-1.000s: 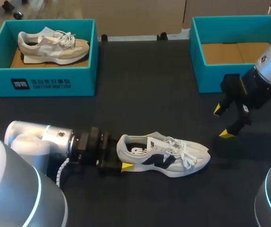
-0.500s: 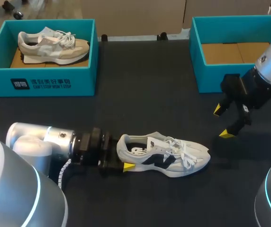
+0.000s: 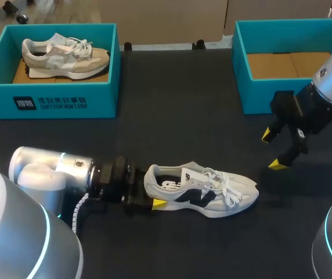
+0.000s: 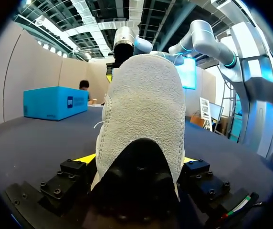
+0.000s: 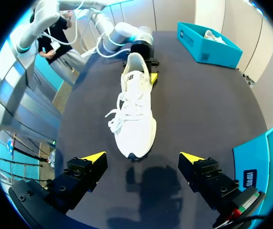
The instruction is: Take the shoe out of the shoebox, open the shoe tongue, remove and reinsert the insole, then place the shoe into the shoebox
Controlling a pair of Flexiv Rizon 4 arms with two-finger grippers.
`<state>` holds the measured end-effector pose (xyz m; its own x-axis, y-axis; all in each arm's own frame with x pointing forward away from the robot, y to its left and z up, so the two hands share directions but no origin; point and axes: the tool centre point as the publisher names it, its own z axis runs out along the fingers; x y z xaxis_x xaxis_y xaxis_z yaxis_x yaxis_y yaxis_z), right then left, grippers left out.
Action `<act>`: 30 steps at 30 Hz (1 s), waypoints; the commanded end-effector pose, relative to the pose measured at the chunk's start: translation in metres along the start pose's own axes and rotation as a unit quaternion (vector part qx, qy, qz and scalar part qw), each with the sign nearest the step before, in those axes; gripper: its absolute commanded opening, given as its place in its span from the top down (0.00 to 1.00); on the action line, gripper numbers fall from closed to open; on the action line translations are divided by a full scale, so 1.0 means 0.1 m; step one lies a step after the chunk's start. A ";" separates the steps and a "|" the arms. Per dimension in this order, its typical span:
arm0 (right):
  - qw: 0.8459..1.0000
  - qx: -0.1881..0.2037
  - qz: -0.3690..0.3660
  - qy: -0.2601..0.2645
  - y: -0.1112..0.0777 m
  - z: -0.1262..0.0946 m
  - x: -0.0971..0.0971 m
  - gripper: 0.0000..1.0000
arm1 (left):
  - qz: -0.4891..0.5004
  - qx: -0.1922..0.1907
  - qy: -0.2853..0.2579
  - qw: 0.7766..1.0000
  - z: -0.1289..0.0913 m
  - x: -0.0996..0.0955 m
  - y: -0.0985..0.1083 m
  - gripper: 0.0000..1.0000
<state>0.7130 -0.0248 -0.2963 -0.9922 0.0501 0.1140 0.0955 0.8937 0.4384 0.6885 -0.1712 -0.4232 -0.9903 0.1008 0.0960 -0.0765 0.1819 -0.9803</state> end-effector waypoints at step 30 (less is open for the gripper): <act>0.996 0.010 0.076 -0.050 0.15 -0.07 0.03 0.00 | -0.001 -0.003 0.001 1.000 0.03 0.00 0.00 1.00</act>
<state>0.7214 -0.0192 -0.2895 -0.9782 0.1684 0.1217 0.2048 0.8811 0.4263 0.6887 -0.1722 -0.4231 -0.9898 0.1037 0.0975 -0.0771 0.1851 -0.9797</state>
